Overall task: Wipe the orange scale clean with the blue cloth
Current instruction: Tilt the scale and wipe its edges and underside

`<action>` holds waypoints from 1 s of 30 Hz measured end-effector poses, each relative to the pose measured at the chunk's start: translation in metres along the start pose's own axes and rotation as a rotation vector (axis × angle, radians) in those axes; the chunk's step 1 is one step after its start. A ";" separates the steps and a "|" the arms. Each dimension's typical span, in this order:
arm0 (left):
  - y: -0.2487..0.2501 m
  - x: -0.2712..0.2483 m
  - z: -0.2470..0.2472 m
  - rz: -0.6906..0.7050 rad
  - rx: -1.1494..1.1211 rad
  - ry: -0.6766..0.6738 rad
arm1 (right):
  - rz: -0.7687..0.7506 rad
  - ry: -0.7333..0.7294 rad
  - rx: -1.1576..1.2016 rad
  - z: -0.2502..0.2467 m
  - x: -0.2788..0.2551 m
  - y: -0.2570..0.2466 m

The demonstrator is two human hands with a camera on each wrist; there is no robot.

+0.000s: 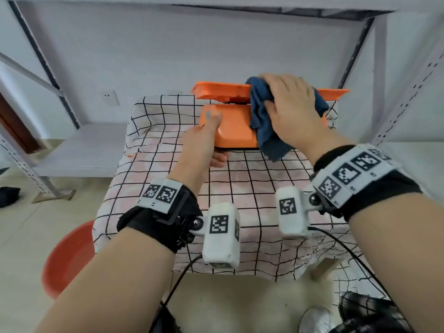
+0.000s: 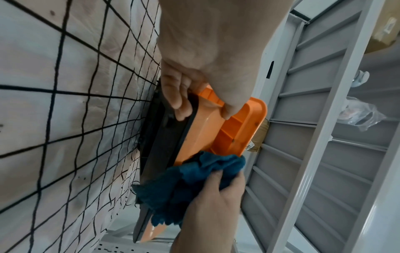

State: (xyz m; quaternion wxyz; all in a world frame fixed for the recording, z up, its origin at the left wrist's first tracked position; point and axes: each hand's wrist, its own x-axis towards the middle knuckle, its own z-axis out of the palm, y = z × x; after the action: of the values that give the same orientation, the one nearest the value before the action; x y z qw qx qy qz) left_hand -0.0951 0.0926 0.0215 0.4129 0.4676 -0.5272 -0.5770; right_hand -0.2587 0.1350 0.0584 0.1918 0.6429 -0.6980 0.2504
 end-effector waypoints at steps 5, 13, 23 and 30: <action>-0.001 0.002 0.002 0.005 0.004 -0.005 | -0.097 0.007 -0.110 0.005 0.023 -0.036; 0.005 0.002 -0.009 -0.024 0.069 -0.094 | -0.204 0.062 0.000 0.015 0.041 -0.058; 0.067 0.047 -0.065 0.746 0.949 -0.243 | -0.217 0.061 -0.010 0.020 0.017 -0.051; 0.047 0.049 -0.069 0.885 1.100 -0.362 | -0.236 0.193 -0.059 0.037 -0.015 -0.053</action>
State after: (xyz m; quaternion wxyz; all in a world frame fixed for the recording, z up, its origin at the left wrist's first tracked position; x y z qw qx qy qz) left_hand -0.0392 0.0250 0.0628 0.2192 0.2476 -0.9407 -0.0761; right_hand -0.2021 0.1222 0.0250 0.3048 0.6874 -0.6030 0.2662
